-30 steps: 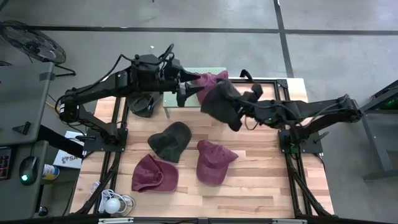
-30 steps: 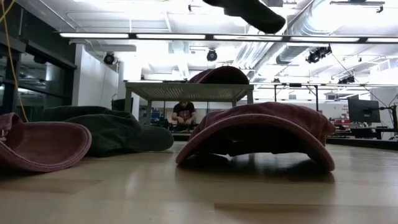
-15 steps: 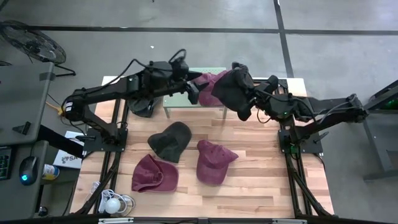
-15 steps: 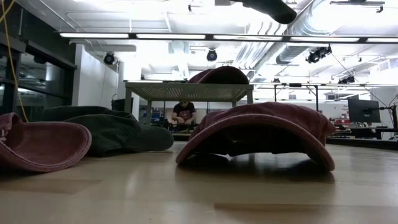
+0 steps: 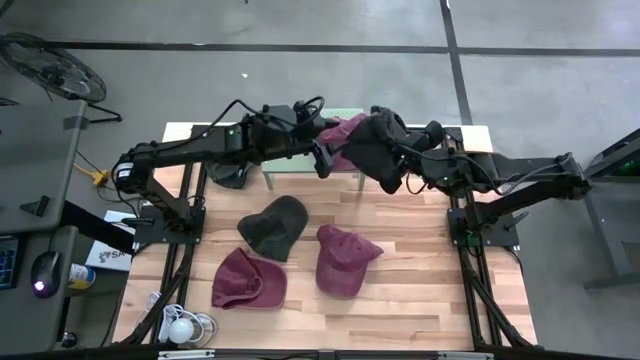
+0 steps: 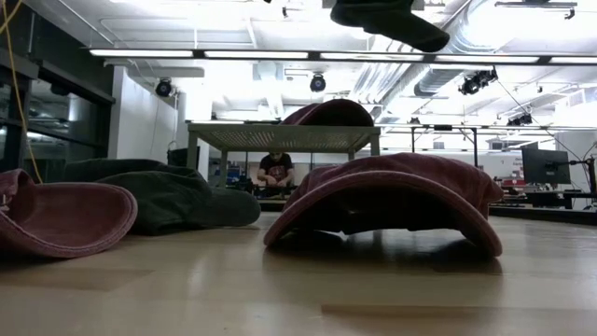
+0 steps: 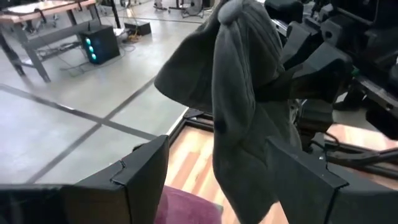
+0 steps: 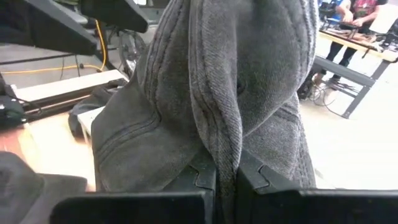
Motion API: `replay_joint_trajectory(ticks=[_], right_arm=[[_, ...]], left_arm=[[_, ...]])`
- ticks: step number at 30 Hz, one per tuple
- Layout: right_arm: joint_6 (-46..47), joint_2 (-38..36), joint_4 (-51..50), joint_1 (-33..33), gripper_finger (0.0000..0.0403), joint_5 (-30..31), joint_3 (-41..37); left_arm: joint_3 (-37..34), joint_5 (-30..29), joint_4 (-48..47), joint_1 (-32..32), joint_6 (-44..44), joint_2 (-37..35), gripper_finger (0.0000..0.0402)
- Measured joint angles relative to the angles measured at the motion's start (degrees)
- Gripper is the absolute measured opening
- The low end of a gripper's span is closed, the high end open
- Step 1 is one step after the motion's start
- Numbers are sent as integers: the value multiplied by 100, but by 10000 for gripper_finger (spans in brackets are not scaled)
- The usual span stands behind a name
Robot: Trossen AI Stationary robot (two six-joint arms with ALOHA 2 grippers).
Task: Pick & Place hat
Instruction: Put the right black cap on the shelf
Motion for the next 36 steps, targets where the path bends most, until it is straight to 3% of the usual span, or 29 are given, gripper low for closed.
replay_joint_trajectory(ticks=[24,36], right_arm=[[-287,163,75,-44,7,-731,0],[-275,192,191,-37,7,-851,0]], left_arm=[[4,665,895,5,-144,291,259],[0,971,839,3,-1041,304,259]])
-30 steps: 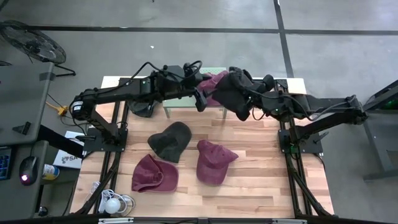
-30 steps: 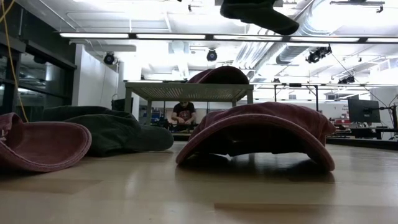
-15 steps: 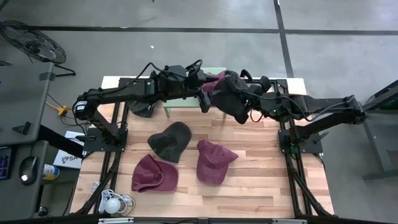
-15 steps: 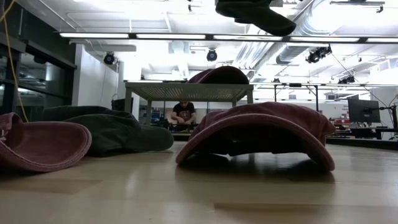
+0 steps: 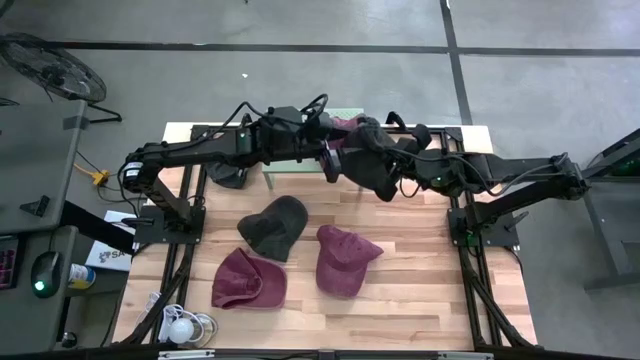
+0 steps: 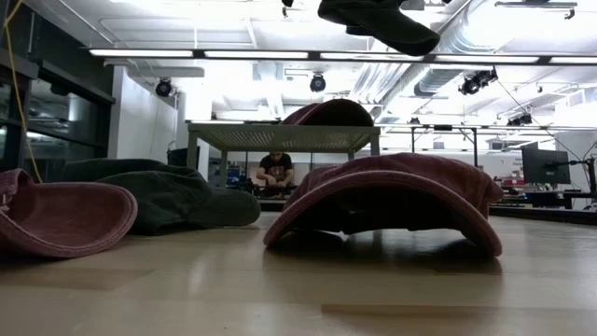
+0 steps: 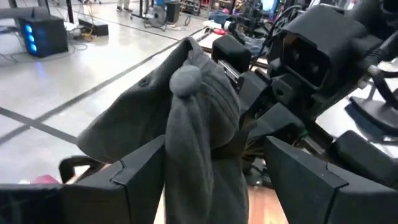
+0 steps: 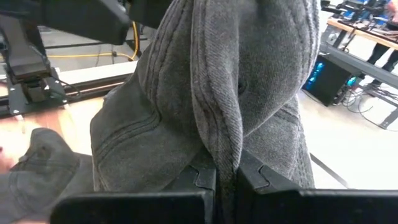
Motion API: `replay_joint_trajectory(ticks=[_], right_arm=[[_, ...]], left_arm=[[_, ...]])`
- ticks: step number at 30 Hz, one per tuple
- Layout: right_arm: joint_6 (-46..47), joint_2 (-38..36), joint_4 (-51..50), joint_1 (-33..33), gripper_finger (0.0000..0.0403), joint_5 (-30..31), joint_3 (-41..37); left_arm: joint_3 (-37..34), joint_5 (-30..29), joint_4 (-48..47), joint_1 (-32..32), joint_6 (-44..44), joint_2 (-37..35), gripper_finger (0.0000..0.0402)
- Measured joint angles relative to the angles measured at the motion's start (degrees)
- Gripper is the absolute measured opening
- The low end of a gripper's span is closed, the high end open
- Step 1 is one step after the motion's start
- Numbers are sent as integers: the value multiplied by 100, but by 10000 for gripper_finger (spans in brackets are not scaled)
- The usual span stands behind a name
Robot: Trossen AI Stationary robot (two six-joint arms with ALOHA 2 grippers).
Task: Pick & Place hat
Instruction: Put the right black cap on the shelf
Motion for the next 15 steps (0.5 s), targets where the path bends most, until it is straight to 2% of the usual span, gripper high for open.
replay_joint_trajectory(ticks=[4,15], right_arm=[[-19,0,67,0,7,-76,0],[-140,0,177,0,7,-190,0]], left_arm=[[0,151,-4,2,-190,0,242],[0,177,-43,-3,-475,-2,147]])
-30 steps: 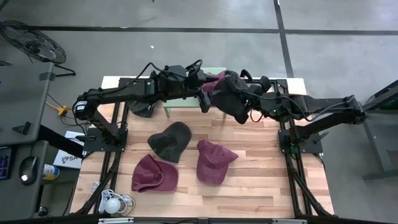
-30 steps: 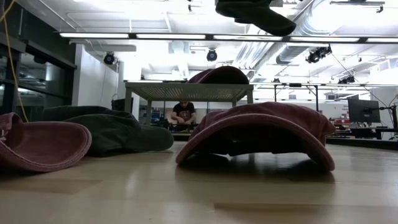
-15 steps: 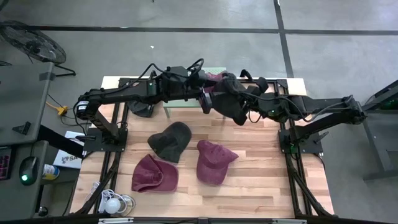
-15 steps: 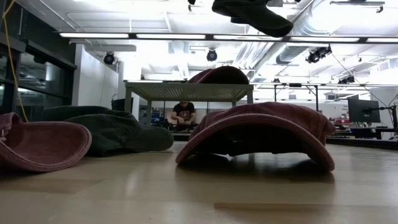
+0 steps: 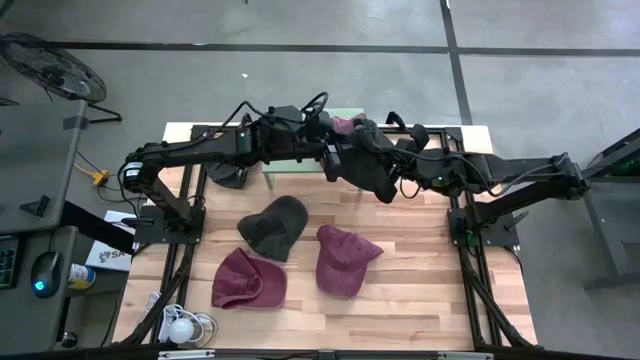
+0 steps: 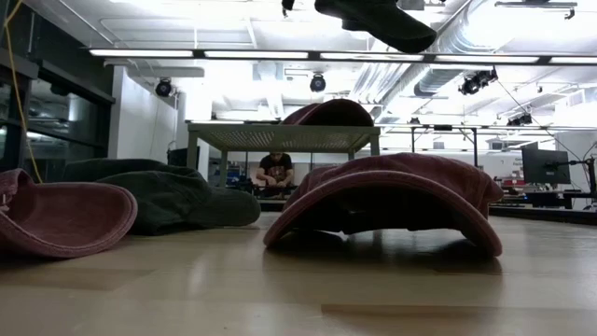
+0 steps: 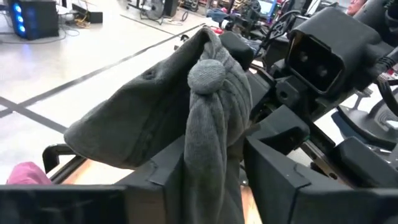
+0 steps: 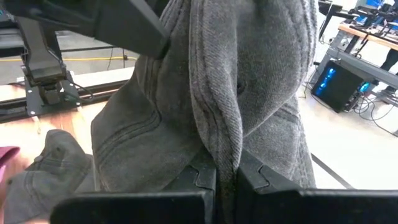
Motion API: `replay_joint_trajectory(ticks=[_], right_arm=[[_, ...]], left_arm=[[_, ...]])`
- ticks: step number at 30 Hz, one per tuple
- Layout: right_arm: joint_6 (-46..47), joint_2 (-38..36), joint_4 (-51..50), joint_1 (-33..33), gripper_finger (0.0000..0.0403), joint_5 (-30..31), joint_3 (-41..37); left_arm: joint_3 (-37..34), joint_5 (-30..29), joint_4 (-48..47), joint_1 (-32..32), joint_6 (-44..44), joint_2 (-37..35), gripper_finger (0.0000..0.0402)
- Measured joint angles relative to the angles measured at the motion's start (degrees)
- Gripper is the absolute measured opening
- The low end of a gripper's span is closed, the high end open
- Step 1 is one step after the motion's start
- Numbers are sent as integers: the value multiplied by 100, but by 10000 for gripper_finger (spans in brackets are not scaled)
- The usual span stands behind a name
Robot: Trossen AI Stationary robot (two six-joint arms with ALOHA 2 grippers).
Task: Pick & Place hat
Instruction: Put the right black cap on the shelf
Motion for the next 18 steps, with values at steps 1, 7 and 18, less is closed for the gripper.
replay_joint_trajectory(ticks=[1,7,18], right_arm=[[0,0,0,0,7,-11,0],[-6,0,0,0,7,-121,0],[-107,0,0,0,7,-184,0]], left_arm=[[1,0,-5,0,-2,1,137],[0,-3,-154,0,-123,1,78],[0,-9,-155,0,-129,0,11]])
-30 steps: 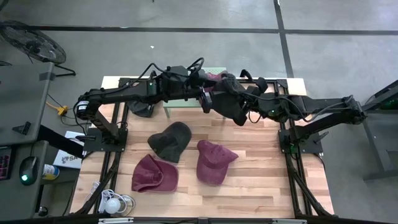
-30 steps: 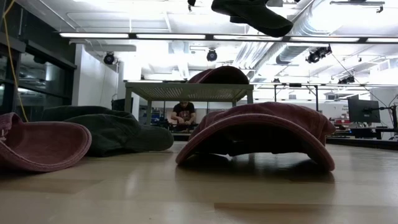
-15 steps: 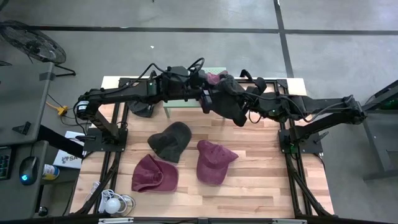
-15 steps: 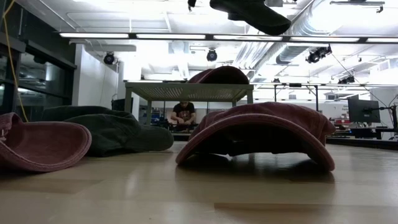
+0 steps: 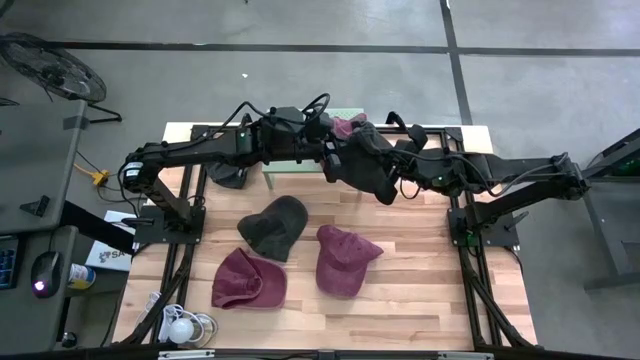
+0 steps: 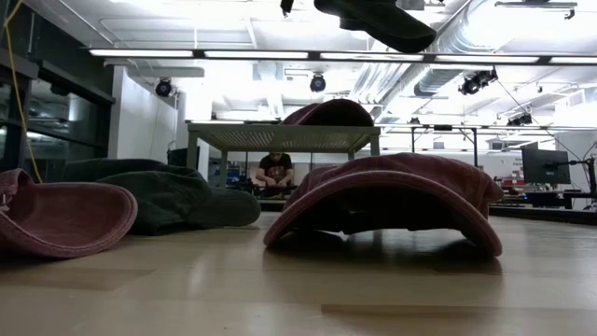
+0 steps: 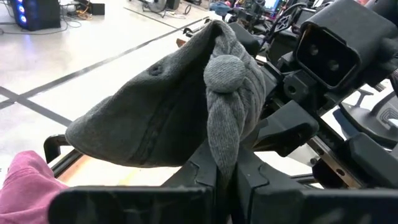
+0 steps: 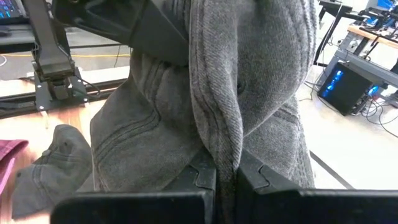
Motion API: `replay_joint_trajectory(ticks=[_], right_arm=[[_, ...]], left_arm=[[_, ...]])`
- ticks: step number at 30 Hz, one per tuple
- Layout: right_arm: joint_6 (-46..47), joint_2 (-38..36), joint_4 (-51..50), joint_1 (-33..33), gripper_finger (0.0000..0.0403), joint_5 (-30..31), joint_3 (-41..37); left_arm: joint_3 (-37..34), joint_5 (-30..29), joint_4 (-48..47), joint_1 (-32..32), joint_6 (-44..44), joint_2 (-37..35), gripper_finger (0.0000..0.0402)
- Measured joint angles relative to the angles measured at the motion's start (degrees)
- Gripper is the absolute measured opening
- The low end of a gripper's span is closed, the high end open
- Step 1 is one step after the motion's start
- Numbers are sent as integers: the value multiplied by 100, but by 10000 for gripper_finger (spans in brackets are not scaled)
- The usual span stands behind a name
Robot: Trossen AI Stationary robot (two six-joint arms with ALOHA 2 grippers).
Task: Pick & Place hat
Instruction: Put the right black cap on the shelf
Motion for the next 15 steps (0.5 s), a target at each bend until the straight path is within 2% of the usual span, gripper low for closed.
replay_joint_trajectory(ticks=[11,15], right_arm=[[-44,0,0,0,8,-48,0],[2,-2,2,0,35,-140,0]], left_arm=[[0,4,0,0,-2,-1,3],[0,7,0,0,1,-2,2]])
